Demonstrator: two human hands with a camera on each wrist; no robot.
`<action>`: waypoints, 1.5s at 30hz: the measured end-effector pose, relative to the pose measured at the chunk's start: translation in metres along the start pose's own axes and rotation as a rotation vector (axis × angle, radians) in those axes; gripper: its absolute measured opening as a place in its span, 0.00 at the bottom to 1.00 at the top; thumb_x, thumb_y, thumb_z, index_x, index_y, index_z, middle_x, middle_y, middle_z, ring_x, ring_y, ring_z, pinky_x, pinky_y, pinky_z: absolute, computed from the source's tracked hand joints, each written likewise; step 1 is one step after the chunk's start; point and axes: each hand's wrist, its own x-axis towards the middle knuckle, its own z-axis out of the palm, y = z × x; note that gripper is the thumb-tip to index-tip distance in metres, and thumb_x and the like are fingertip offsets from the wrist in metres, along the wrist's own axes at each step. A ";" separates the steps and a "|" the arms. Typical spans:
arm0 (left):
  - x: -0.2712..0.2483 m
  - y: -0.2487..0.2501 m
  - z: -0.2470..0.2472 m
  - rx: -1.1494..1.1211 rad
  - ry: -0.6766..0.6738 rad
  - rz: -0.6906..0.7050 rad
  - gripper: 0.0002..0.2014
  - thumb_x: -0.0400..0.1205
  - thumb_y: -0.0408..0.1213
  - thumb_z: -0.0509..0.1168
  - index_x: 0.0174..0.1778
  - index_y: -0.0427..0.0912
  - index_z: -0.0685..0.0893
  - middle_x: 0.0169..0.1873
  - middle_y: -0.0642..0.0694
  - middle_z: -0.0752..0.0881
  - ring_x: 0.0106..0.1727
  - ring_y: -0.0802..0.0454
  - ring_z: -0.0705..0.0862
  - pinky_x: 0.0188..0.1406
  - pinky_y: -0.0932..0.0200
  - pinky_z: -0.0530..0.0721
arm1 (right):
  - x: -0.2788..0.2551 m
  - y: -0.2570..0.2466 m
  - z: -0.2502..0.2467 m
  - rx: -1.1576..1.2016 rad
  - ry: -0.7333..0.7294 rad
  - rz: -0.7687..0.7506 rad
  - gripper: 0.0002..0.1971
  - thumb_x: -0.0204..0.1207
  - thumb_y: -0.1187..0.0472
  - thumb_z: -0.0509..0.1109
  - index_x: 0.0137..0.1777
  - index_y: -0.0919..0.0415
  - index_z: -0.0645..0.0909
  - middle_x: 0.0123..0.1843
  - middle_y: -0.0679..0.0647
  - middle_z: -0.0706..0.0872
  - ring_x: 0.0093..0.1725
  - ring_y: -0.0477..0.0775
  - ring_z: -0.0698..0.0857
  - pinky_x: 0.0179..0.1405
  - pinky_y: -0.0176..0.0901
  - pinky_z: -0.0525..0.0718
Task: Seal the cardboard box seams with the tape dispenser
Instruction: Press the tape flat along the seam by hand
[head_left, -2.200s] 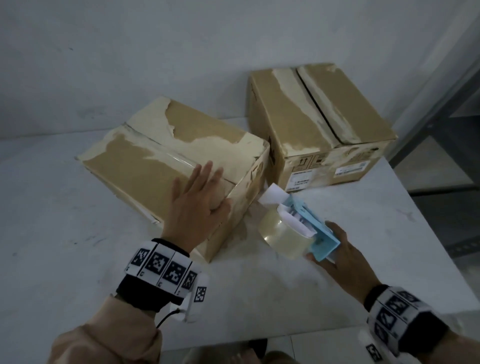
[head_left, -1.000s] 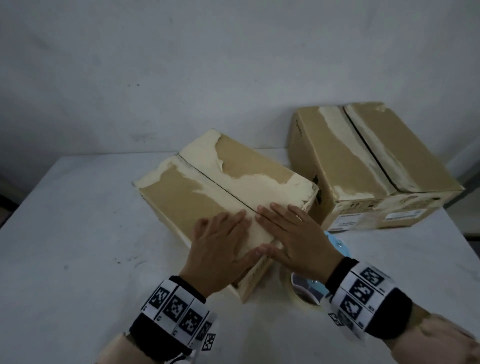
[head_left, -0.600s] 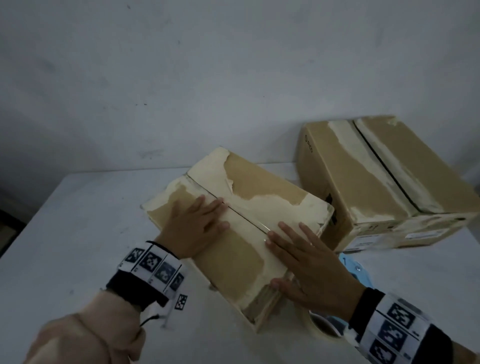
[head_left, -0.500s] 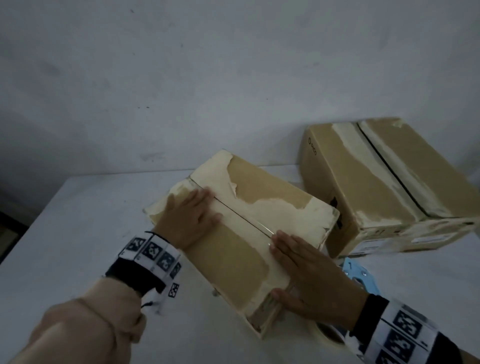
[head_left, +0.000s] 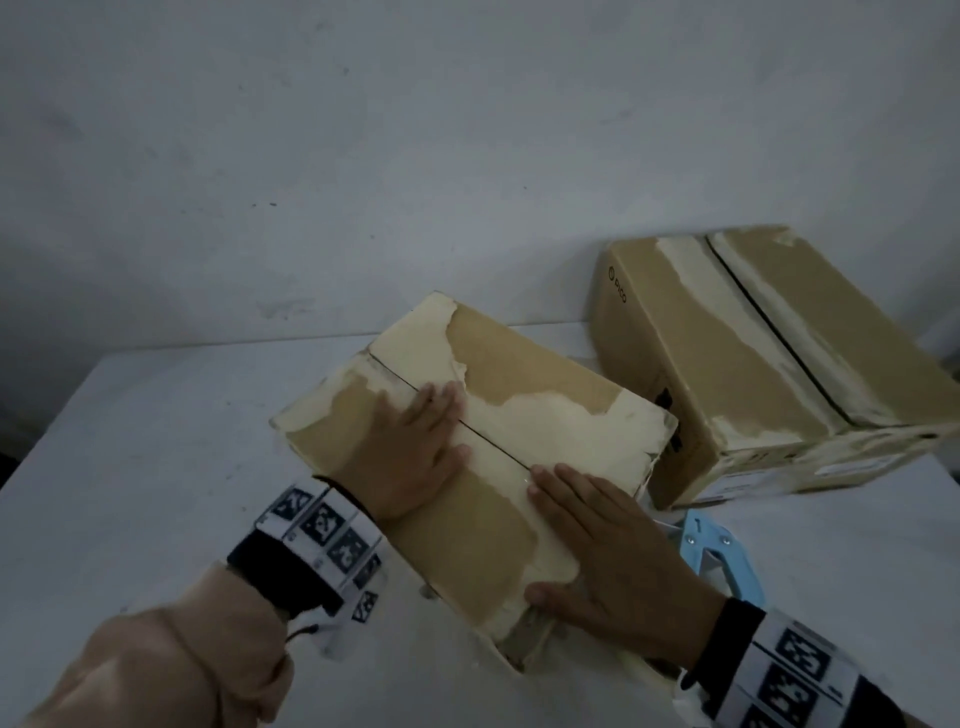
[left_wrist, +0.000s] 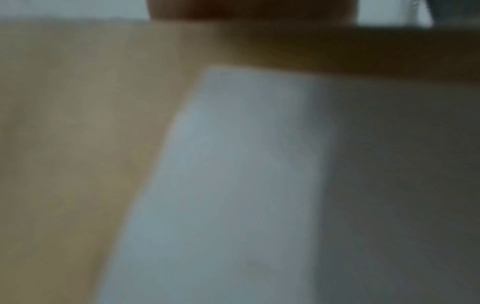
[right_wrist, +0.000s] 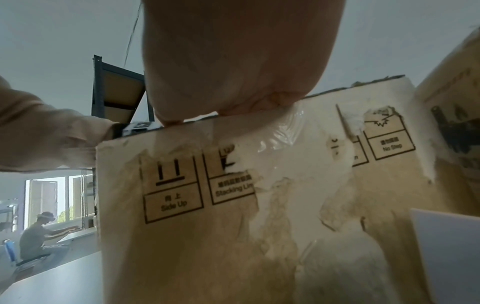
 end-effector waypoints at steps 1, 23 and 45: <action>-0.007 0.011 0.004 0.007 0.010 0.051 0.46 0.66 0.62 0.20 0.81 0.46 0.37 0.82 0.51 0.37 0.83 0.54 0.37 0.79 0.41 0.37 | 0.001 0.000 0.000 -0.001 0.012 -0.001 0.41 0.75 0.28 0.46 0.74 0.61 0.68 0.76 0.56 0.71 0.75 0.51 0.61 0.76 0.36 0.43; -0.047 0.044 0.017 0.030 0.131 0.114 0.45 0.66 0.53 0.19 0.82 0.47 0.50 0.83 0.54 0.50 0.83 0.60 0.47 0.80 0.45 0.40 | 0.028 -0.008 0.022 -0.181 0.265 -0.015 0.32 0.71 0.38 0.52 0.63 0.61 0.77 0.61 0.57 0.87 0.59 0.59 0.86 0.57 0.56 0.83; -0.063 0.043 0.057 -0.057 0.564 0.197 0.18 0.74 0.40 0.55 0.54 0.46 0.86 0.53 0.50 0.89 0.55 0.53 0.87 0.59 0.53 0.77 | 0.041 -0.015 0.031 -0.156 0.427 0.105 0.29 0.84 0.49 0.44 0.57 0.68 0.83 0.60 0.64 0.86 0.59 0.64 0.85 0.65 0.52 0.67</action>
